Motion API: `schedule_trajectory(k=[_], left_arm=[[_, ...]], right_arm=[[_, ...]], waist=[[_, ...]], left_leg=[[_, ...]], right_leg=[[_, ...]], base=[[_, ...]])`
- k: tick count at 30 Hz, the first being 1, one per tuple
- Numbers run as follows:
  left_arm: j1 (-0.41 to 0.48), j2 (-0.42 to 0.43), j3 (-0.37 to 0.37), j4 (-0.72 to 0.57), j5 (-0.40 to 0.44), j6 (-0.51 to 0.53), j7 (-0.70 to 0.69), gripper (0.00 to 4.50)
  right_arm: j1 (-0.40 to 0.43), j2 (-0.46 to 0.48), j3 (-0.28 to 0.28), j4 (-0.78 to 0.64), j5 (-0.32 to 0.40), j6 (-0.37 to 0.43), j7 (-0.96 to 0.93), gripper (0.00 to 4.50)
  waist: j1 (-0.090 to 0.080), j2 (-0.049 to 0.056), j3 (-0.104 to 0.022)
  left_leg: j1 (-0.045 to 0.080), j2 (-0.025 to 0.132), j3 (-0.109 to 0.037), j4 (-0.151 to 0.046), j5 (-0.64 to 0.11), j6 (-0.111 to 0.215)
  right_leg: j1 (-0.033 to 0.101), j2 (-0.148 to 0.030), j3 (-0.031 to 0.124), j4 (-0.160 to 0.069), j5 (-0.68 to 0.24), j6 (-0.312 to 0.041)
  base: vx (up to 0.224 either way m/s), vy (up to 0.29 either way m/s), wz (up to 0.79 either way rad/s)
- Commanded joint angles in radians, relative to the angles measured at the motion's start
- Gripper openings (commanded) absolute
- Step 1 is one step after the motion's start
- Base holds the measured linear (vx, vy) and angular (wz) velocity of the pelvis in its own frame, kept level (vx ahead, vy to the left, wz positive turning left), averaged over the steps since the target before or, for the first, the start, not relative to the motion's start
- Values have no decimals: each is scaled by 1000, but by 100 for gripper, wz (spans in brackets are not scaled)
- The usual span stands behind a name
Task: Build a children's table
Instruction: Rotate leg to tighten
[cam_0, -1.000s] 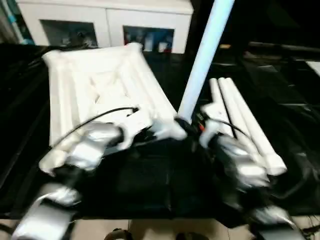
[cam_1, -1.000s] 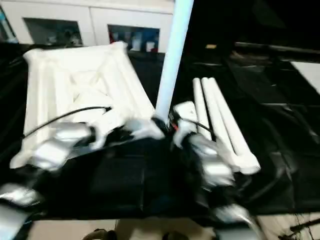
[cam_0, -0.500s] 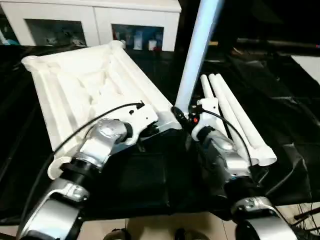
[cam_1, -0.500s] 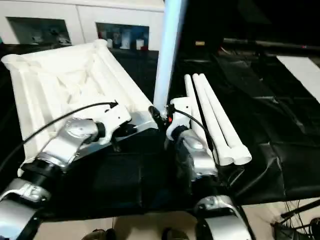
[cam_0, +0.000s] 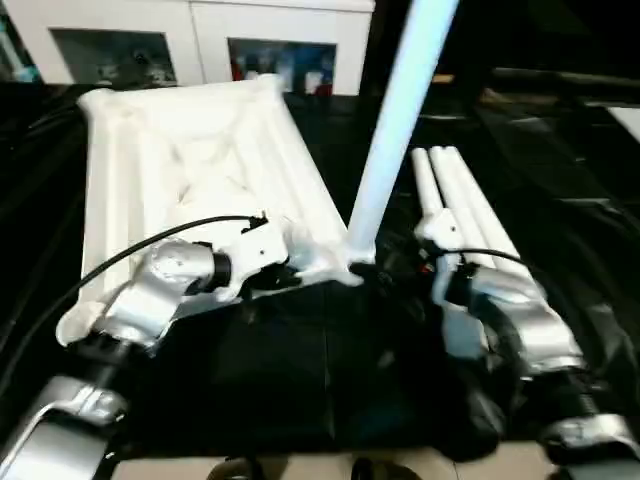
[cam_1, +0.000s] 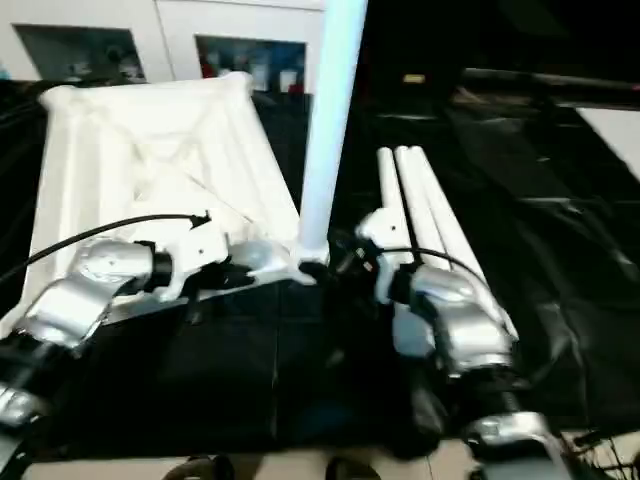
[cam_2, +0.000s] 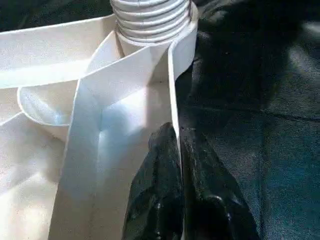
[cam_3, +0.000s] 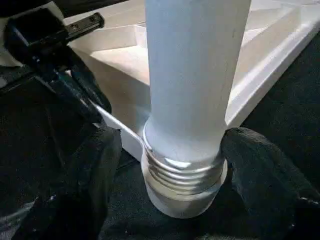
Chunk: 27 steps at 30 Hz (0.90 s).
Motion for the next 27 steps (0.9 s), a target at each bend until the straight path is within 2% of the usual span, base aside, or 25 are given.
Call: schedule_trajectory(k=[1,2,3,5,7,9,13,15,19,23,27], left_arm=[[37,5,-58,1,22,19,-32,0],[38,7,-58,-1,22,17,-34,0],[40,10,-58,-4,20,12,-37,0],[41,10,-57,-6,18,16,-40,0],[45,16,-56,-19,13,20,-50,0],[49,18,-56,-27,13,17,-55,0],[53,21,-56,-36,8,22,-60,0],[57,25,-60,-45,6,28,-65,0],[60,31,-63,-53,1,32,-75,0],[63,34,-64,-58,4,34,-77,0],[66,36,-61,-58,6,36,-77,0]], right_arm=[[14,-1,44,-8,-14,5,43,350],[13,-1,46,-7,-15,7,45,350],[9,-1,51,-2,-19,9,48,350],[4,1,55,7,-25,2,50,350],[-12,8,60,35,-39,-22,46,350],[-25,16,58,57,-44,-40,41,350],[-36,27,62,83,-55,-61,37,350],[-43,34,66,97,-61,-69,36,350],[-46,37,69,106,-67,-78,40,350],[-51,41,69,121,-67,-88,51,350],[-55,49,66,135,-65,-96,60,313]], waist=[[-3,-2,-70],[-2,0,-69],[-2,1,-66],[-2,1,-65],[-4,3,-61],[-5,3,-61],[-6,3,-64],[-4,3,-68],[-1,3,-71],[-1,1,-71],[-2,1,-71]], left_leg=[[24,69,-22,-53,-41,140],[24,70,-23,-53,-43,142],[25,72,-23,-56,-71,133],[26,72,-23,-57,-84,126],[31,75,-25,-64,-158,81],[32,76,-26,-65,-178,61],[31,74,-26,-65,-165,53],[31,72,-23,-60,-119,73],[30,71,-22,-55,-76,100],[30,71,-21,-54,-83,105],[29,71,-22,-53,-94,98]], right_leg=[[43,-60,43,-24,81,-304],[44,-62,43,-25,70,-306],[43,-60,42,-31,4,-298],[42,-60,42,-34,-23,-294],[36,-59,42,-46,-143,-274],[36,-59,44,-49,-175,-260],[36,-57,44,-43,-147,-258],[39,-57,44,-36,-78,-269],[43,-55,42,-27,-9,-288],[44,-56,42,-28,-23,-290],[44,-56,42,-28,-43,-288]], base=[[0,0,0],[0,0,0],[0,0,0],[0,0,0],[0,0,0],[0,0,0],[0,0,0],[0,0,0],[0,0,0],[0,0,0],[0,0,0]])
